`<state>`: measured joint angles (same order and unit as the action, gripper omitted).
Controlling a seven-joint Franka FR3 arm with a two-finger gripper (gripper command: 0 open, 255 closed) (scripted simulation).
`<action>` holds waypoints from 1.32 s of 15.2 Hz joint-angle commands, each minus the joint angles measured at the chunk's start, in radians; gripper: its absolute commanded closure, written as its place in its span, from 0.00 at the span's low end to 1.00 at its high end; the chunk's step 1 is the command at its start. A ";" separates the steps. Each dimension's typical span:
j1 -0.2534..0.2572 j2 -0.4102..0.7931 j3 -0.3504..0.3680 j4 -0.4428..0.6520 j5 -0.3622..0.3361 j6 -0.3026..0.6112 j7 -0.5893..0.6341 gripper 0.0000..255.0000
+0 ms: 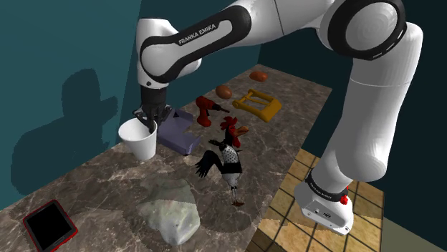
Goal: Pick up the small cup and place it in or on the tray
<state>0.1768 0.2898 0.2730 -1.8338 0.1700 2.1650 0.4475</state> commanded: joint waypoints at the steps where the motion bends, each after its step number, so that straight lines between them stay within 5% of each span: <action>1: -0.002 -0.012 0.000 0.010 0.001 -0.022 0.002 1.00; 16: -0.007 -0.069 0.002 0.138 0.001 -0.203 0.030 1.00; 20: -0.065 -0.125 -0.029 0.094 0.025 -0.232 -0.061 1.00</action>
<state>0.1223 0.1789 0.2493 -1.7301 0.1900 1.9405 0.4047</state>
